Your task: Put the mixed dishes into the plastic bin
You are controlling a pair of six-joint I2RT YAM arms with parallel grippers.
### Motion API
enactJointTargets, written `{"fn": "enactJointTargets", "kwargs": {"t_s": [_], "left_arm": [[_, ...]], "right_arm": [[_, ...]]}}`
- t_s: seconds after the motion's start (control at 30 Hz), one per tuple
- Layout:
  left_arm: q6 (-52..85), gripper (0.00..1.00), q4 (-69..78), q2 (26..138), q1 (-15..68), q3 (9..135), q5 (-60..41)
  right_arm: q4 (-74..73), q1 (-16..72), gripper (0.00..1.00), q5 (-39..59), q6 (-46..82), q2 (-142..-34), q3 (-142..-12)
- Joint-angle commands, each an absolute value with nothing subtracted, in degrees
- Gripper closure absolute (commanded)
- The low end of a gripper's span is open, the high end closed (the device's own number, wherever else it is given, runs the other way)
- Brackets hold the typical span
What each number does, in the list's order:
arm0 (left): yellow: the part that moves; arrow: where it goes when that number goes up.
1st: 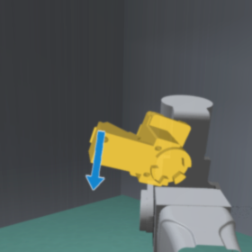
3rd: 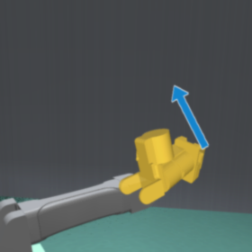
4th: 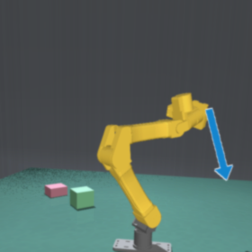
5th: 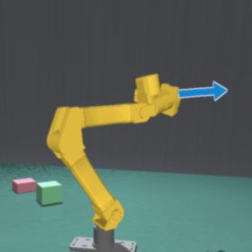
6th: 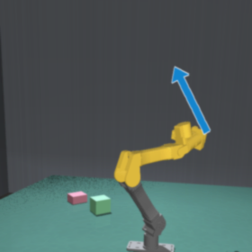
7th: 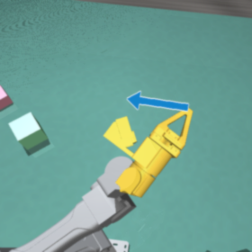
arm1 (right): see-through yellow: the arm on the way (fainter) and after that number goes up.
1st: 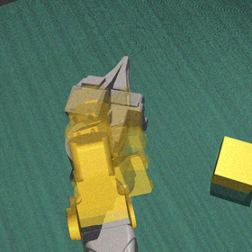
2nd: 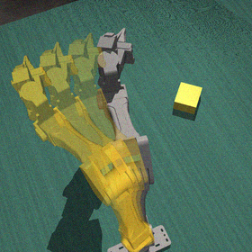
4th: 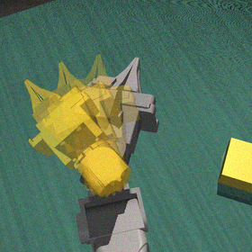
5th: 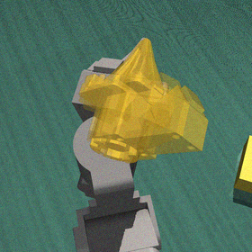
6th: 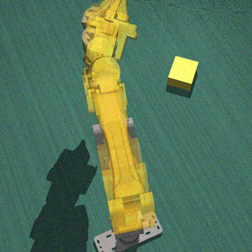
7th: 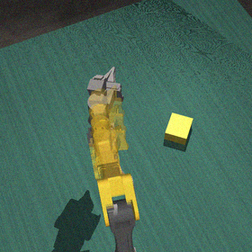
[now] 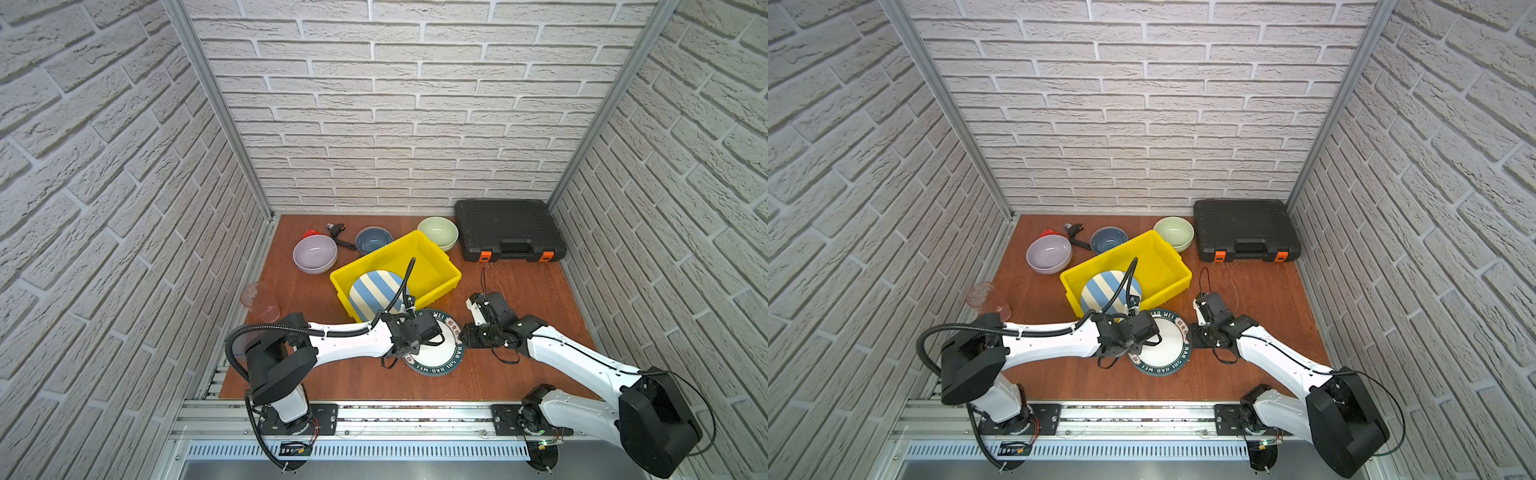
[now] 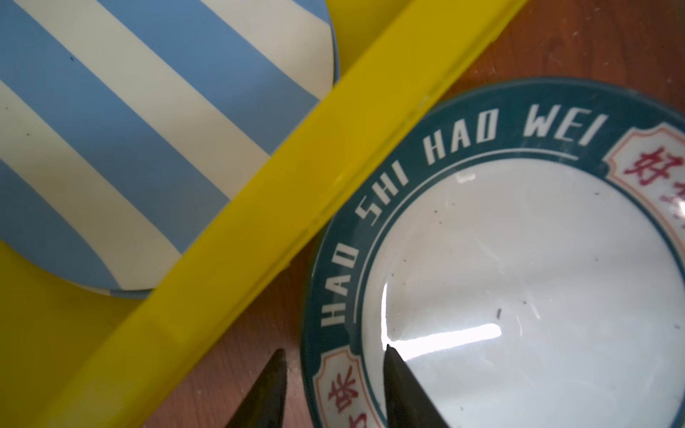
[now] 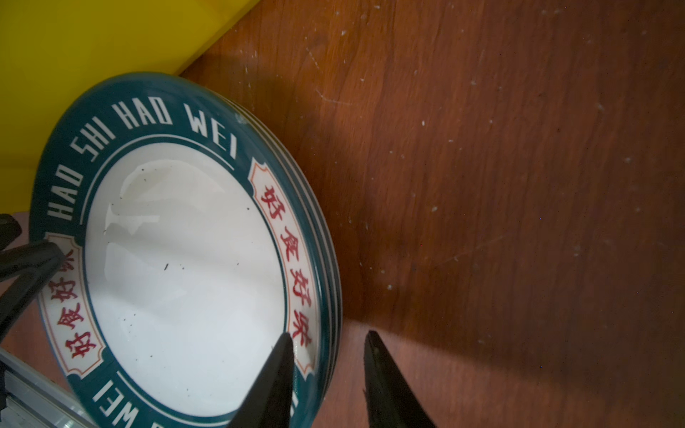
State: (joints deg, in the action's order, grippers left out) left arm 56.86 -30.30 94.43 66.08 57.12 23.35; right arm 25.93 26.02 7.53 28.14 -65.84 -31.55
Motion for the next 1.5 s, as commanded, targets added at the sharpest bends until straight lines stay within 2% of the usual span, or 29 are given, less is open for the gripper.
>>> {"fn": "enactJointTargets", "kwargs": {"t_s": [0.0,0.5,0.9,1.03,1.27,1.47], "left_arm": [[57.58,0.56,-31.94,95.82,66.37,58.27,24.84],[55.28,0.62,-26.99,96.54,66.67,58.07,21.19],[54.84,0.62,-25.93,98.08,66.97,58.7,19.95],[54.82,0.62,-25.62,98.36,67.0,58.62,19.67],[54.76,0.62,-25.31,98.88,66.98,58.89,19.32],[54.62,0.62,-25.4,99.57,67.03,59.51,19.09]], "right_arm": [[24.58,25.84,0.66,7.8,28.36,-65.75,-31.64],[24.91,25.84,0.67,10.1,29.05,-63.18,-31.2],[25.1,25.77,0.69,11.12,29.7,-61.59,-30.85],[26.28,25.58,0.7,9.91,29.7,-61.53,-31.09],[33.78,25.58,0.73,1.67,28.41,-58.93,-33.39],[33.04,25.58,0.73,3.24,28.24,-59.33,-32.31]]}}
